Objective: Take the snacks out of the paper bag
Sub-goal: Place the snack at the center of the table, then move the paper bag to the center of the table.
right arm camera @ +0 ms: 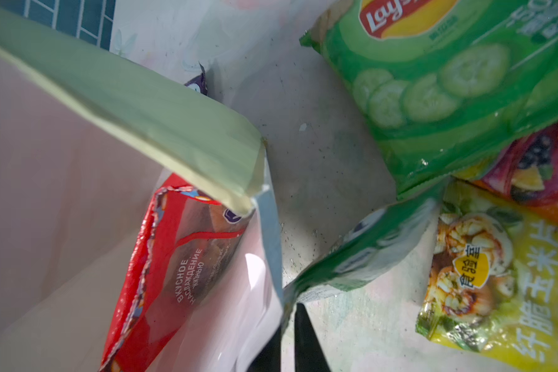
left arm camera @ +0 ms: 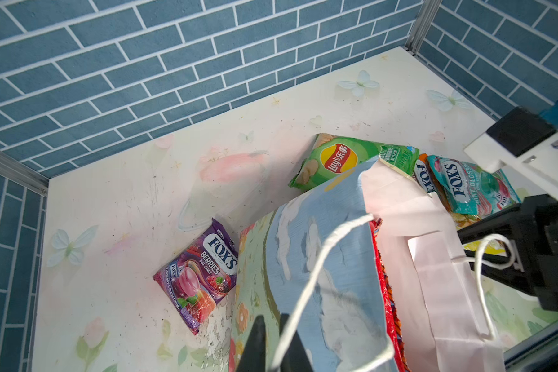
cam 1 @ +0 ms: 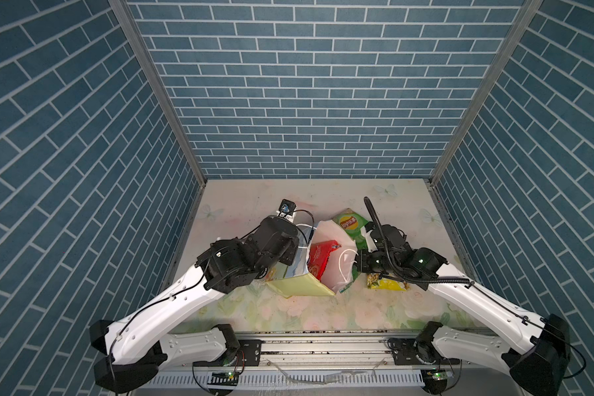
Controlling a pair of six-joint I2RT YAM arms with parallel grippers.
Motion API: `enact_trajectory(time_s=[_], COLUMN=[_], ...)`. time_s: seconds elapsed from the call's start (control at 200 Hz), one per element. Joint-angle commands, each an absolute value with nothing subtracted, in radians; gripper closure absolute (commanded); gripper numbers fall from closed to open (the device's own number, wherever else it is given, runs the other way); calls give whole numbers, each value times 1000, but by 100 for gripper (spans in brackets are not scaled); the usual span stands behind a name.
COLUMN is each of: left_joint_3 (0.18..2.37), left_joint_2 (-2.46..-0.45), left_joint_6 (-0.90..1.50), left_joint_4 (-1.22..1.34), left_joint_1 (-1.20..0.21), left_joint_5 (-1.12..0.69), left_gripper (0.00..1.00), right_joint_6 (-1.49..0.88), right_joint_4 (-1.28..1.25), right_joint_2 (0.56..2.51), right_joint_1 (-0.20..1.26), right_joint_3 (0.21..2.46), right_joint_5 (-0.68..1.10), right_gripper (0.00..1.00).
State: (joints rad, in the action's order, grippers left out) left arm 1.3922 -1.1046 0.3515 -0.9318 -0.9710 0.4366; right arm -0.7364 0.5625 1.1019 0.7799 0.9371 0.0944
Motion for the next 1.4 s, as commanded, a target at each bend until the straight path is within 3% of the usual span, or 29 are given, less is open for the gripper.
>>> enact_trajectory(time_s=[0.0,0.18,0.495,0.595,0.83,1.17,1.395], left_joint_3=[1375,1372,1371,1362,1337,1283,1276], left_joint_2=[-1086,-1079,-1070,-1061,-1048,-1049,-1043], left_joint_6=[363,372,381,388,399,417,407], left_joint_4=[-978,-995,-1039,-1043,-1039,-1046,-1026], left_joint_1=[-948,-925,-892,-871,-833,-728,-698], left_joint_5=[463,454,444,428,384,264,228], left_gripper=[87,88,88,88,89,90,90], right_joint_6=[-735,-715,-603,-566,-611,-623,-626], right_joint_4=[582,625,821,874,818,936,902], right_joint_2=[1086,1082,1013,1051,1166,1250,1284], right_joint_1=[772,767,757,758,780,796,796], right_joint_3=[991,1036,1230,1342,1460,1468,1466], right_joint_5=[68,42,-170,-111,207,108,162], right_gripper=[84,82,80,80,75,69,67])
